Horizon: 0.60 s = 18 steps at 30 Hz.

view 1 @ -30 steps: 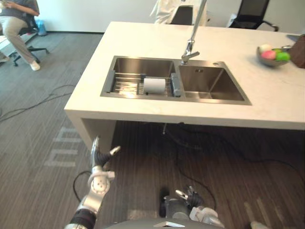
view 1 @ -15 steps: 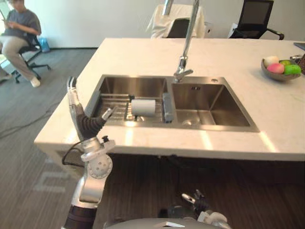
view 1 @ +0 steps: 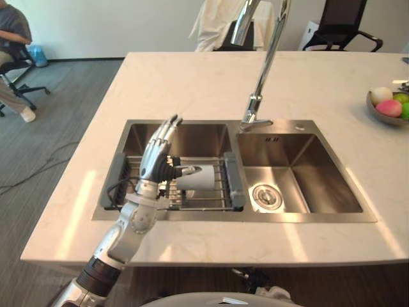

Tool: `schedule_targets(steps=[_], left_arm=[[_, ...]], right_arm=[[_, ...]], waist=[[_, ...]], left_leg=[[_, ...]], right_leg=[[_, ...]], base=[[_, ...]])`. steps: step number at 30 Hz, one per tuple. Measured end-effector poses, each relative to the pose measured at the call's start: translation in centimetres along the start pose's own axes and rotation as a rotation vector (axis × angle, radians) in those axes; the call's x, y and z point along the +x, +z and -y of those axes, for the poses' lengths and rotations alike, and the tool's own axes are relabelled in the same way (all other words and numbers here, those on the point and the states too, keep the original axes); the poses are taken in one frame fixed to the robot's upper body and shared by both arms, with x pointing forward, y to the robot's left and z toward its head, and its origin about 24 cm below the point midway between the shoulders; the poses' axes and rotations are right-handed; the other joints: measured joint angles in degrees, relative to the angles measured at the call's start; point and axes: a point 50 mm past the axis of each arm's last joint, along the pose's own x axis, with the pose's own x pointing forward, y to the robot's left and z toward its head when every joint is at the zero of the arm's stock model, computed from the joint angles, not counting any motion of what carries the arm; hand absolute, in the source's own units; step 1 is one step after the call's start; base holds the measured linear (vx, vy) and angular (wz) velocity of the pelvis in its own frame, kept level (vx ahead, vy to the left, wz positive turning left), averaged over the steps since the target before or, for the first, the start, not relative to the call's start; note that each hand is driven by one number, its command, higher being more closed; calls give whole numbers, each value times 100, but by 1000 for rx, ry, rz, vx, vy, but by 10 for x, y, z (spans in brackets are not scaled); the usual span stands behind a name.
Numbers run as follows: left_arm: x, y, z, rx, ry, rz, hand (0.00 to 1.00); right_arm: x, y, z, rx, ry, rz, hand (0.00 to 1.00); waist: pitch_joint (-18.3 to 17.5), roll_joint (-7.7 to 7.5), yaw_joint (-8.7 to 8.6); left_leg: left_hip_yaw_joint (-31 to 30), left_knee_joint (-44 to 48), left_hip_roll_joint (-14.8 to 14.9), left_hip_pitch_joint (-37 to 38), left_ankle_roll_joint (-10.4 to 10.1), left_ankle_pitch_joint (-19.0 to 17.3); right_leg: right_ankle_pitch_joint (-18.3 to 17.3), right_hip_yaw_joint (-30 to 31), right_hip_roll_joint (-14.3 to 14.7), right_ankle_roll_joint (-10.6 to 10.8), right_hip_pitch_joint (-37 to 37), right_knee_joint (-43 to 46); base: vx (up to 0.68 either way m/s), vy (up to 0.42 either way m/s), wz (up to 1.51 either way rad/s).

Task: Walk over to the sink, pick up the cup, carry it to the dishwasher, place the cup inside the dishwasher, then close the dishwasher door

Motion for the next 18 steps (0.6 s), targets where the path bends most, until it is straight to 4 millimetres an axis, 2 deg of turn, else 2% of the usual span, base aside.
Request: schedule_targets(steps=[6,10,14,18], left_arm=[[1,-4,11,128,-239,1,0],[5,-1,20,203,-392,13,0],[18,10,24,244,-458,45,0],[25,13,25,290,-492,44,0]], right_arm=[[-1,0,5,-70,-9,-52,0],[-1,5,11,-139,-17,-78,0],[-1,5,18,-177,-44,-104,0],[-2,4,20,-211,-61,-125,0]], waist=[[36,86,-133],[76,175,-287],[77,161,-362],[70,155,-423]], left_leg=[[7,-108,18,171,-49,49],[5,-158,14,154,-29,156],[13,-161,18,123,-48,184],[139,-161,14,110,-31,174]], right_leg=[[11,-18,12,16,149,-136],[42,-17,9,102,152,-265],[97,14,17,146,157,-373],[239,179,15,180,153,-554]], base=[[-43,-25,-3],[-154,-22,-3],[-101,10,-2],[-29,32,-19]])
